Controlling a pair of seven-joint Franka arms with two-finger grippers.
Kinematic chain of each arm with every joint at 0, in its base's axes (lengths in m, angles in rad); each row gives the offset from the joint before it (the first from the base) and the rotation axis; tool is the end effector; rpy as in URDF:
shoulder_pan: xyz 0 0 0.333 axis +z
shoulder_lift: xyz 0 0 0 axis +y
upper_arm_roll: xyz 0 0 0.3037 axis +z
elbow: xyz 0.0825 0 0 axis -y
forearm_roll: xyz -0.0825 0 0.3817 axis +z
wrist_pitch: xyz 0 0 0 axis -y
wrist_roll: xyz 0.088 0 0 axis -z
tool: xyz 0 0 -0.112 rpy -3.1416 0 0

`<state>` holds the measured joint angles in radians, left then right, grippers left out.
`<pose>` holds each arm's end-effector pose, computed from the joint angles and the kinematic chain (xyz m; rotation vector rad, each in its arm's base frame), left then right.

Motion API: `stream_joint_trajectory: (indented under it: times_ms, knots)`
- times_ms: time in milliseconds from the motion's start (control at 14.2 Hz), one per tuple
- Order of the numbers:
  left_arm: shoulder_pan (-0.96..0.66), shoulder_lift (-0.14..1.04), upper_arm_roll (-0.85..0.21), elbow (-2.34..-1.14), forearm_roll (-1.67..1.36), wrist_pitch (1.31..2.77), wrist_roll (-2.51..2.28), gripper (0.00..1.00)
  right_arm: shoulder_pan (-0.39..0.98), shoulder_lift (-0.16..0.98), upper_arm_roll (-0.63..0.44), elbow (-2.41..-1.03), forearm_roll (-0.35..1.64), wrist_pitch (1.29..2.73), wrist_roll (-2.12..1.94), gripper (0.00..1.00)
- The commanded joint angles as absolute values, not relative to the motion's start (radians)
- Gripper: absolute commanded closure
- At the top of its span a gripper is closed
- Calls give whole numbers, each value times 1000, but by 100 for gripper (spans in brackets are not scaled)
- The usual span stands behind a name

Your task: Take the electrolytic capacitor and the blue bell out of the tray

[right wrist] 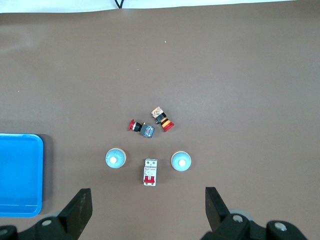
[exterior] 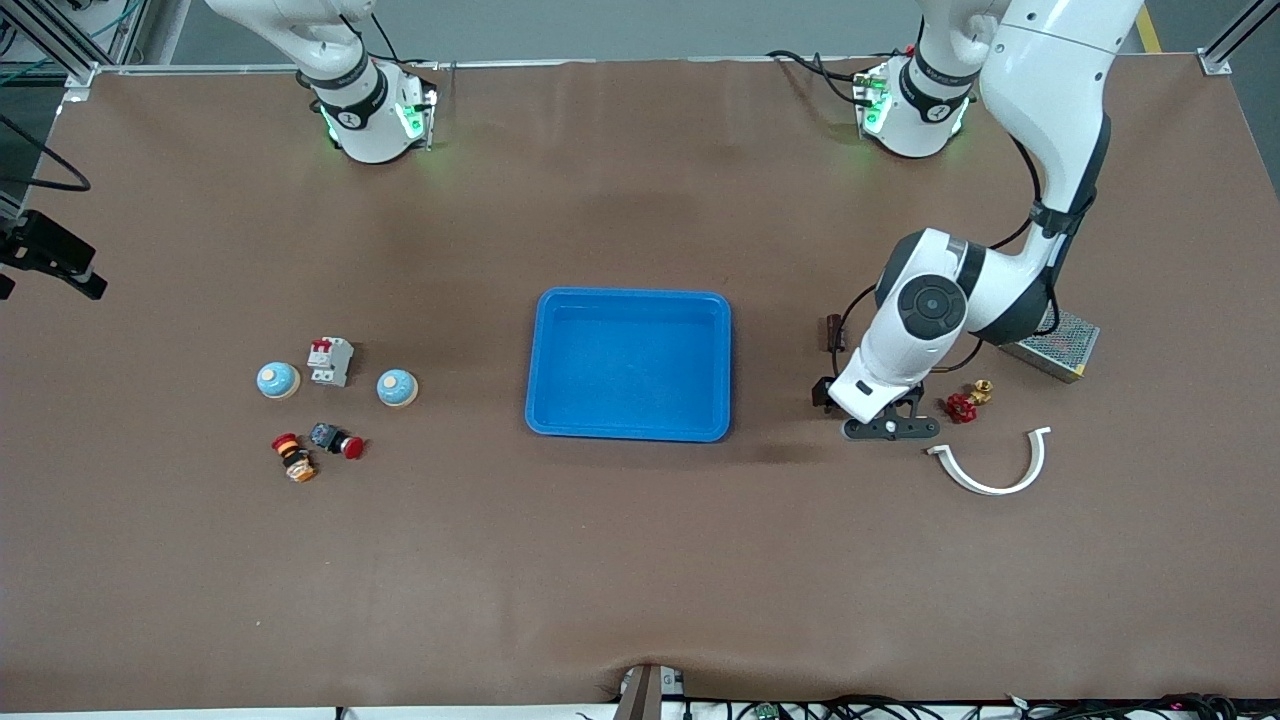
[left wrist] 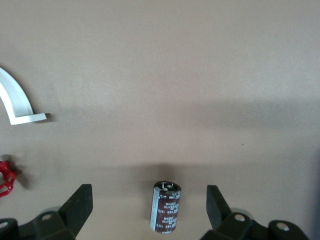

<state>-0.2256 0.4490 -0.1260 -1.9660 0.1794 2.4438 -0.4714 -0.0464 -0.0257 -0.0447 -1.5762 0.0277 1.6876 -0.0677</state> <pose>0.5765 -0.2084 0.2329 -3.0965 0.0039 -0.0889 0.5550 -0.0482 0.6301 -3.1160 0.0386 -0.2168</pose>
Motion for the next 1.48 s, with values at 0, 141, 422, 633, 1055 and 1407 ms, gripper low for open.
stream_joint_trajectory:
  times_ms: [0,141,422,633,1055,1407]
  knots:
    - [-206,402,-133,-1965,149,2421,-482,0,-67,-14,-26,-1554,26,1661,-64,0]
    - [-192,391,-137,-1962,149,2419,-480,0,-67,-14,-26,-1554,26,1660,-64,0]
    - [-181,387,-130,-1951,149,2413,-479,0,-72,-12,-26,-1552,26,1660,-64,0]
    - [-153,354,-130,-1938,150,2370,-469,0,-77,-2,-26,-1554,25,1660,-66,0]
    - [-110,275,-132,-1849,103,2192,-479,0,-80,3,-26,-1555,25,1660,-64,0]
    - [-66,178,-135,-1850,94,2089,-469,0,-49,8,-20,-1551,28,1623,-60,0]
